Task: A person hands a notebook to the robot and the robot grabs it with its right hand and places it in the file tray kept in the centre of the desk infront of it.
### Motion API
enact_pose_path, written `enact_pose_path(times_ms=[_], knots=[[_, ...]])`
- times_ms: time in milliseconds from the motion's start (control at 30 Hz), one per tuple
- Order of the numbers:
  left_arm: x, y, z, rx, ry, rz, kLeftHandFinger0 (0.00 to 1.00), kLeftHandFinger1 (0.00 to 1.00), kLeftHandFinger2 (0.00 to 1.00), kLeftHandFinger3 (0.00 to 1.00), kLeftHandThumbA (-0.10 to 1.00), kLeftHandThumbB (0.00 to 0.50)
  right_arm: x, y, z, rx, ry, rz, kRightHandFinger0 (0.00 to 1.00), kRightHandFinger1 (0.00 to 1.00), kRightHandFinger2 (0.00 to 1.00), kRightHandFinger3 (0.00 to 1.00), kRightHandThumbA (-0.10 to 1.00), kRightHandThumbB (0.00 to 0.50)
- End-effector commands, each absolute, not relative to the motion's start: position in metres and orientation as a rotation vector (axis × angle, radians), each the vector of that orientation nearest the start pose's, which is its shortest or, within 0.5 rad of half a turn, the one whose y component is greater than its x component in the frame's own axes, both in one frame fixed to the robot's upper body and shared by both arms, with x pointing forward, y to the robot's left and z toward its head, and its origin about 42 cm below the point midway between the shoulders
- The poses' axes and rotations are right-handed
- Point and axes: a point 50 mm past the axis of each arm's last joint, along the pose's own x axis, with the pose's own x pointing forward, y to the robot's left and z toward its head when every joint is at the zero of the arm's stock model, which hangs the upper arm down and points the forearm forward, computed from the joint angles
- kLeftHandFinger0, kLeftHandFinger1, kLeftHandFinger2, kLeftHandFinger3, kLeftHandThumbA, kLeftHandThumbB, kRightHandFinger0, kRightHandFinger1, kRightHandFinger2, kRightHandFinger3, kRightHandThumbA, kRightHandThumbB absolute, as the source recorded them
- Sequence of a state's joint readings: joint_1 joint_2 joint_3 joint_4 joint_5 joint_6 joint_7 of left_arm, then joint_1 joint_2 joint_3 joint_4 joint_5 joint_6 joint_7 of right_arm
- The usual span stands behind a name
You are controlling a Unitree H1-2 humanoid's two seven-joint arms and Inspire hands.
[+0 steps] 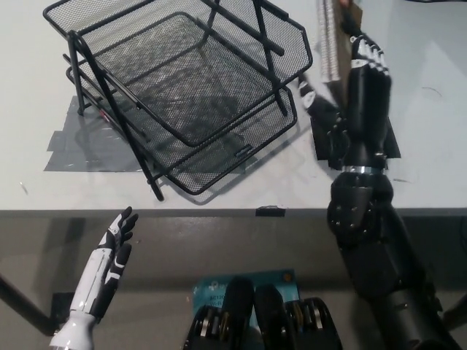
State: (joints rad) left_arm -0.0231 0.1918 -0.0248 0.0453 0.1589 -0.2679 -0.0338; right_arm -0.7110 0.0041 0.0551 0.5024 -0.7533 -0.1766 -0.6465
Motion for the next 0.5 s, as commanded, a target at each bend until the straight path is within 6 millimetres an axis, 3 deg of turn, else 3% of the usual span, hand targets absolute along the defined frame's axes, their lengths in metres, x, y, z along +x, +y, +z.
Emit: enact_pose_path(times_ms=[0, 100, 300, 467], knots=[[0.296, 0.26, 0.127, 0.368, -0.308, -0.112, 1.0, 1.0, 1.0, 1.0, 1.0, 0.337, 0.481, -0.152, 0.29, -0.577, -0.721, -0.508, 0.0, 0.0, 0.0, 0.0, 0.88, 0.0], [0.295, 0.261, 0.126, 0.367, -0.307, -0.109, 1.0, 1.0, 1.0, 1.0, 1.0, 0.347, 0.48, -0.153, 0.295, -0.572, -0.747, -0.534, 0.0, 0.0, 0.0, 0.01, 0.9, 0.001], [0.296, 0.262, 0.126, 0.379, -0.307, -0.11, 1.0, 1.0, 1.0, 1.0, 1.0, 0.334, 0.475, -0.16, 0.301, -0.576, -0.785, -0.571, 0.0, 0.0, 0.0, 0.0, 0.78, 0.0], [0.295, 0.262, 0.125, 0.376, -0.305, -0.106, 1.0, 1.0, 1.0, 1.0, 1.0, 0.322, 0.47, -0.163, 0.308, -0.546, -0.784, -0.601, 0.0, 0.0, 0.01, 0.0, 0.8, 0.003]])
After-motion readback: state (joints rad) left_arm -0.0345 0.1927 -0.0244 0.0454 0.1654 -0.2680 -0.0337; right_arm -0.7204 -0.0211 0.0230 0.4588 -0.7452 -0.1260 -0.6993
